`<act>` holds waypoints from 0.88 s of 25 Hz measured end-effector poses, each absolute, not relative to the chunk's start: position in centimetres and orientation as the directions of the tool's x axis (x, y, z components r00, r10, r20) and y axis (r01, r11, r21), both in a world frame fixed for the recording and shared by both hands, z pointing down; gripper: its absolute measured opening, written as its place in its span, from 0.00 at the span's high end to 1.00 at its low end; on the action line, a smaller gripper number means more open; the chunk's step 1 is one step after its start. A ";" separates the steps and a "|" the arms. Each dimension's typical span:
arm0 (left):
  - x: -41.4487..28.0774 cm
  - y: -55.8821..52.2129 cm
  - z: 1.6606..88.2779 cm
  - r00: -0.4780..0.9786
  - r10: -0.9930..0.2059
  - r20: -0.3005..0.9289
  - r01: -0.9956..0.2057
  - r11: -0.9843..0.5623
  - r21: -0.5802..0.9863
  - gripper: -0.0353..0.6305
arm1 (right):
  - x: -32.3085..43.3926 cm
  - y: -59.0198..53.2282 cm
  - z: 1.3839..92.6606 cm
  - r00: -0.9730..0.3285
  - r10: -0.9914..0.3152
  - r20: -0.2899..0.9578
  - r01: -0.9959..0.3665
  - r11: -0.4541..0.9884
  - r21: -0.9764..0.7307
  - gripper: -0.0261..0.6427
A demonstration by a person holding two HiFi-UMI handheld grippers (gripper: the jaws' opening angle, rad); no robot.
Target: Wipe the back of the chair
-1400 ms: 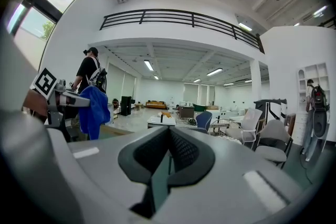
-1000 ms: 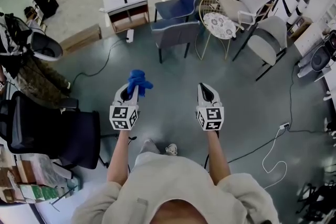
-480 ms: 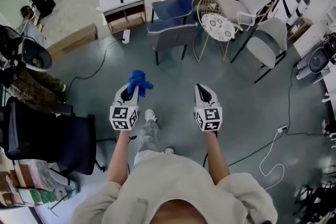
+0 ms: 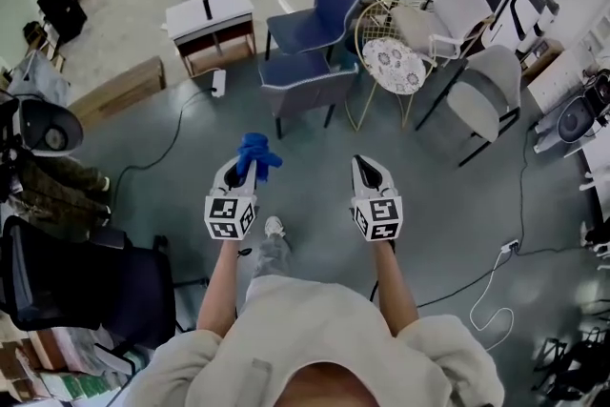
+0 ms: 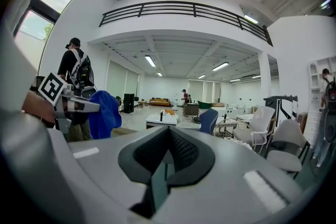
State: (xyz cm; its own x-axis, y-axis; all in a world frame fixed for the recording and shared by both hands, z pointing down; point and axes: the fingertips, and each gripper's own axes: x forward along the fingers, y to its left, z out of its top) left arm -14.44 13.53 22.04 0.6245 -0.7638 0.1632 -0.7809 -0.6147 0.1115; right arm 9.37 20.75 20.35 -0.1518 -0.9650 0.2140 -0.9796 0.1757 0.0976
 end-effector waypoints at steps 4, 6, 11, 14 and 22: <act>-14.1 6.9 21.7 0.640 -0.748 0.173 -0.768 -0.629 0.121 0.88 | 9.2 14.1 19.5 -0.141 -0.966 0.217 -0.981 0.166 0.099 0.96; -13.9 3.7 21.4 0.649 -0.740 0.174 -0.760 -0.638 0.124 0.88 | 9.1 10.9 19.0 -0.137 -0.966 0.218 -0.981 0.162 0.104 0.96; -12.9 -3.9 20.6 0.665 -0.729 0.163 -0.747 -0.656 0.113 0.88 | 9.5 3.3 18.2 -0.131 -0.968 0.213 -0.981 0.158 0.116 0.96; -12.5 -8.0 20.1 0.676 -0.719 0.164 -0.737 -0.668 0.108 0.88 | 9.6 -0.7 17.9 -0.122 -0.968 0.219 -0.982 0.149 0.114 0.96; -10.1 -15.2 21.6 0.687 -0.706 0.173 -0.725 -0.682 0.096 0.88 | 11.6 -7.7 19.3 -0.119 -0.968 0.220 -0.983 0.146 0.111 0.96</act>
